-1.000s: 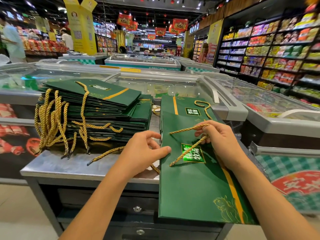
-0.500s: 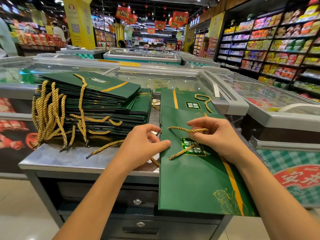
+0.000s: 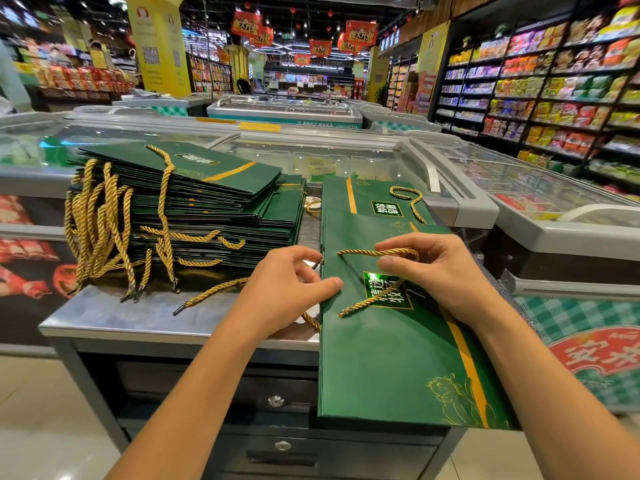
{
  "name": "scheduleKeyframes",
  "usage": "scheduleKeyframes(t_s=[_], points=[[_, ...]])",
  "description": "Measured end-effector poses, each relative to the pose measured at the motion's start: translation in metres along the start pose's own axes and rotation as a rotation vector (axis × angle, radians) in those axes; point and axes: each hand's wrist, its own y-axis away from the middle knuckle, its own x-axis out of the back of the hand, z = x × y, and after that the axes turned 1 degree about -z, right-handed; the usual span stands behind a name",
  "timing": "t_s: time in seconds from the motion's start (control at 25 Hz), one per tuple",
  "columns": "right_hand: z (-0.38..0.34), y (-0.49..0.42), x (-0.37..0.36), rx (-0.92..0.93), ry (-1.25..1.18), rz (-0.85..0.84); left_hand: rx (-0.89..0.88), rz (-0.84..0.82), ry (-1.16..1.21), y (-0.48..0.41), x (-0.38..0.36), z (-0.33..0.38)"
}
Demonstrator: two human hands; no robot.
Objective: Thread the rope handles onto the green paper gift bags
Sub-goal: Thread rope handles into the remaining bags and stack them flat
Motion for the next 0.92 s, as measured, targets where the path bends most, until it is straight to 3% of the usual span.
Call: scheduleKeyframes(t_s=[0.32,0.56,0.76,0.92], points=[[0.005,-0.004,0.001,0.074,-0.008,0.121,0.003,0.002,0.001,0.002,0.001,0.002],[0.01,-0.01,0.004,0.038,-0.145,0.24,0.024,-0.004,0.044,0.002,0.001,0.004],[0.013,-0.011,0.002,0.037,-0.001,0.446,0.046,-0.031,0.077,0.0,0.003,0.003],[0.002,-0.012,0.007,0.067,0.353,0.597,0.055,-0.054,0.14,0.004,0.006,0.007]])
